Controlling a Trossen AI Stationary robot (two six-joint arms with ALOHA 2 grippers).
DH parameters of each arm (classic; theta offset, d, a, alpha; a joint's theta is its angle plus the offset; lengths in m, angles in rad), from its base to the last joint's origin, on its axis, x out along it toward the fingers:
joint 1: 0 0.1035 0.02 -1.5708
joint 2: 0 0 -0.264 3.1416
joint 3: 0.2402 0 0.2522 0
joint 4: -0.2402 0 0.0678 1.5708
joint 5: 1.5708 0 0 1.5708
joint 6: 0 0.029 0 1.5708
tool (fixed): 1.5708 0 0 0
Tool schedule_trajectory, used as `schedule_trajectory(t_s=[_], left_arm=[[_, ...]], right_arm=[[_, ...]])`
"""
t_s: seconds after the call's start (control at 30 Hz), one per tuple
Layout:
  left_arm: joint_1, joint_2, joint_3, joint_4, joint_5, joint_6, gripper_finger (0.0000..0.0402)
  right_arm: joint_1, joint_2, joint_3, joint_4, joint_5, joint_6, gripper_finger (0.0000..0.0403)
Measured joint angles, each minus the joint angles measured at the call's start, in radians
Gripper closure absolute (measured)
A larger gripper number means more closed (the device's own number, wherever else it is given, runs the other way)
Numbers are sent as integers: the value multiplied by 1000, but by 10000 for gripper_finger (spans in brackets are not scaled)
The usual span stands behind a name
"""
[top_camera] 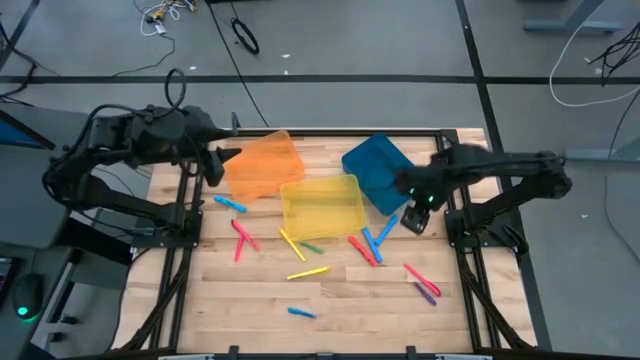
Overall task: Pick & Place Markers
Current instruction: Put the bottom medium pink highlighter pen into the yellow bin
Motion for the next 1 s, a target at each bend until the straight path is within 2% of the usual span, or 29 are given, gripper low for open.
schedule_trajectory(t_s=[0.17, 0.37, 0.77, 1.0], left_arm=[[28, 16, 0, -1, 0, 14, 190], [51, 25, -1, -5, 3, 103, 193], [118, 27, -1, 45, 45, 172, 193], [146, 27, -1, 55, 45, 172, 193]], right_arm=[[71, 0, -172, 121, -8, 88, 215], [141, -7, -331, 258, -34, 244, 225], [247, -8, -481, 386, -8, 551, 233], [332, -8, -562, 519, 26, 577, 234]])
